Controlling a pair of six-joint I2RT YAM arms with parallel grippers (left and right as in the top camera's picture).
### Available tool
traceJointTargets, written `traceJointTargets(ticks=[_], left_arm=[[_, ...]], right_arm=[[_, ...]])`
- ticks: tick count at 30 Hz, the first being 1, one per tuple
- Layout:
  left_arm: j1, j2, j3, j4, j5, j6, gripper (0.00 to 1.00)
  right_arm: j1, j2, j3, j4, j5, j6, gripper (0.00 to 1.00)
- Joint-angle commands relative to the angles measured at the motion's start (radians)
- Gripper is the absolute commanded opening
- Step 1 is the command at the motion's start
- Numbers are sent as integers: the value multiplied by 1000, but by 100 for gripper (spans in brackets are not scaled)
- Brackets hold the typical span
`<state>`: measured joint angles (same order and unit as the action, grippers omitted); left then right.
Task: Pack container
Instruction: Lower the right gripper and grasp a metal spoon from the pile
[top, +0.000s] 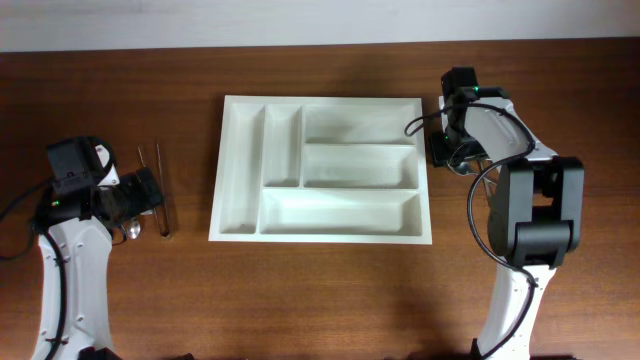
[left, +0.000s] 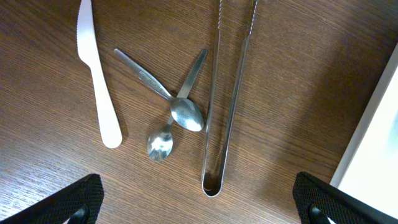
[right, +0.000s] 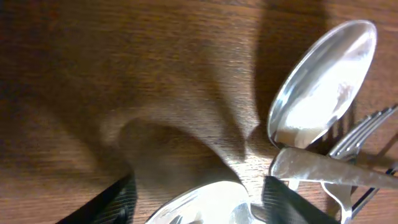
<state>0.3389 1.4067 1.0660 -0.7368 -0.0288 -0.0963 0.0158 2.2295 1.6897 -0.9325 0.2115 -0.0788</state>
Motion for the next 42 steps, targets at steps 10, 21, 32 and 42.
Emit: traceJointTargets(ticks=[10,21,32,42], left_arm=[[5,4,21,5,14,12,99],[5,4,21,6,14,12,99],[5,4,21,5,14,12,99],[5,4,21,5,14,12,99]], right_arm=[[6,23,15,-27,64,69,47],[6,23,15,-50,109,96,37],[6,23,15,-58,116,95,22],[18,23,15,-58,173,95,6]])
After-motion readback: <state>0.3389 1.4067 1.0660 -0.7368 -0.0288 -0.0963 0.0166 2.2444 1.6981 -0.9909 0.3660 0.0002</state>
